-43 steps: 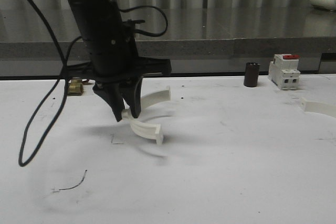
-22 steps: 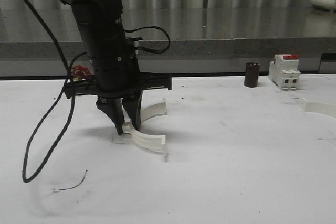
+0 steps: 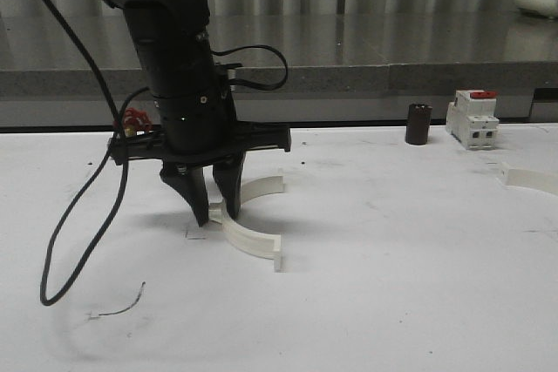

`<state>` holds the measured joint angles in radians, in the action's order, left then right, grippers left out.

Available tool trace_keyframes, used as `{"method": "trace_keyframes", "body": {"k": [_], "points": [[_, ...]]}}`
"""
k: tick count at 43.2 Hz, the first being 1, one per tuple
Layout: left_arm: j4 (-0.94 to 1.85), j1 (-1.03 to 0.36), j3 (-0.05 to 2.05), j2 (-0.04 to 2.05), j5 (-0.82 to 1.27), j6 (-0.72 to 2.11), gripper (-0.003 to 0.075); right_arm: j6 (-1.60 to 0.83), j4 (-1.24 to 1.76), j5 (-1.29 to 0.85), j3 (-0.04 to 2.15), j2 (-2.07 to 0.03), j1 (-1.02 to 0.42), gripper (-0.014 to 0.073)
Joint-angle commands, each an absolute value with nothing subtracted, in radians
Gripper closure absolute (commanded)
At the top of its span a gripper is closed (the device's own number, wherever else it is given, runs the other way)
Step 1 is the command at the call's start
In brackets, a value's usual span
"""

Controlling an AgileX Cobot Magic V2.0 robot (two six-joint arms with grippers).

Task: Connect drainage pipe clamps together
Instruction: 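Set the clamp half down and open the left gripper, then raise the left gripper away from the placed clamp half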

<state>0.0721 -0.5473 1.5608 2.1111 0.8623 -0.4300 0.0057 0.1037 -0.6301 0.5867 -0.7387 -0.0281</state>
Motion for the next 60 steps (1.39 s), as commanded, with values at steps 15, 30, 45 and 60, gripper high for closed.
{"method": "trace_keyframes", "body": {"k": [15,30,45,60], "points": [[0.064,-0.555,1.587,1.887,0.893,-0.278,0.0444,0.0,0.101,-0.578,0.62,-0.74,-0.02,0.0179],[0.056,-0.538,1.483,1.56,0.919,0.03,0.0444,0.0,0.101,-0.578,0.62,-0.74,-0.02,0.0179],[0.018,-0.53,1.138,1.131,0.856,0.073,0.0447,0.0,0.101,-0.578,0.62,-0.74,-0.02,0.0179],[0.018,-0.53,0.813,0.772,0.822,0.073,0.0447,0.0,0.101,-0.578,0.62,-0.74,-0.02,0.0179]]}}
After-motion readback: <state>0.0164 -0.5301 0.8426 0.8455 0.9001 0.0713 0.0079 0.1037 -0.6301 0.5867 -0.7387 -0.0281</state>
